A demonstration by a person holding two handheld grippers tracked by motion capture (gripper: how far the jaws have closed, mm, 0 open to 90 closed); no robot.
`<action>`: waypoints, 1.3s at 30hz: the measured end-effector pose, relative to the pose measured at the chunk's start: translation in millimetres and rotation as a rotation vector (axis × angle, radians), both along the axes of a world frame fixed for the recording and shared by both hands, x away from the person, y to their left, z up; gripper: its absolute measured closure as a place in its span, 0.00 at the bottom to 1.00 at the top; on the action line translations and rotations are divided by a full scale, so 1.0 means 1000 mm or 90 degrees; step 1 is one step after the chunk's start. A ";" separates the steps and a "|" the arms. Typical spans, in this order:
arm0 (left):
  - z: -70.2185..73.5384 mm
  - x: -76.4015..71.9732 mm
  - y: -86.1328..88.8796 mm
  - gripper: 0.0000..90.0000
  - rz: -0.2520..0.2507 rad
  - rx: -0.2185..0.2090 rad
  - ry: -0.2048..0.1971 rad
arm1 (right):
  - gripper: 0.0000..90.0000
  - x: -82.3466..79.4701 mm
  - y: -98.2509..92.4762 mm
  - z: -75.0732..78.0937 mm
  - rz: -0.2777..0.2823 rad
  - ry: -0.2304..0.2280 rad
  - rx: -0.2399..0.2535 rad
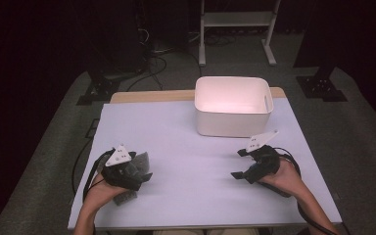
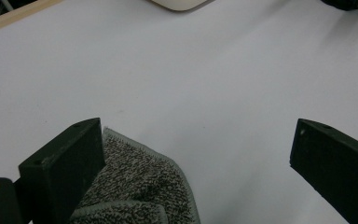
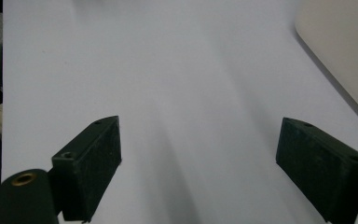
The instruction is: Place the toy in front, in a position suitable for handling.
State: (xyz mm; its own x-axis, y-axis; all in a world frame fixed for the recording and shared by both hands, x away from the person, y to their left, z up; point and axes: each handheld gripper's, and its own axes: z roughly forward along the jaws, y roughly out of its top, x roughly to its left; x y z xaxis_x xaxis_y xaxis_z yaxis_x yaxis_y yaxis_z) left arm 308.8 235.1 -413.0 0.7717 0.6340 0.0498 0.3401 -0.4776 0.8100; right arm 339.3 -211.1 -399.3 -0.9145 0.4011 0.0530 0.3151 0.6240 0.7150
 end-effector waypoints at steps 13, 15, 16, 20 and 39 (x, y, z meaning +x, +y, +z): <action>0.001 0.000 0.002 0.02 -0.002 -0.004 -0.004 | 0.14 0.004 -0.004 0.014 0.007 0.001 0.001; 0.001 0.000 0.001 0.02 -0.002 -0.006 -0.003 | 0.14 0.004 -0.005 0.016 0.005 0.002 0.001; 0.001 -0.001 0.001 0.02 -0.004 -0.002 -0.002 | 0.14 0.004 -0.006 0.018 0.006 0.003 0.001; 0.000 -0.001 0.001 0.02 -0.005 -0.001 0.001 | 0.14 0.004 -0.009 0.021 0.003 0.006 0.000; 0.000 -0.001 0.000 0.02 -0.011 0.003 0.004 | 0.14 -0.003 -0.040 0.026 -0.020 0.020 -0.015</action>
State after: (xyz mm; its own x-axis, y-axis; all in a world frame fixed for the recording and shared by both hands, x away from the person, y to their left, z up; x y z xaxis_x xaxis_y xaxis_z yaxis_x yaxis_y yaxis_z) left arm 307.7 235.1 -413.4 0.7832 0.6200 0.0476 0.3369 -0.4874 0.8056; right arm 336.3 -251.4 -373.1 -0.8992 0.4318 0.0714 0.3570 0.6294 0.6902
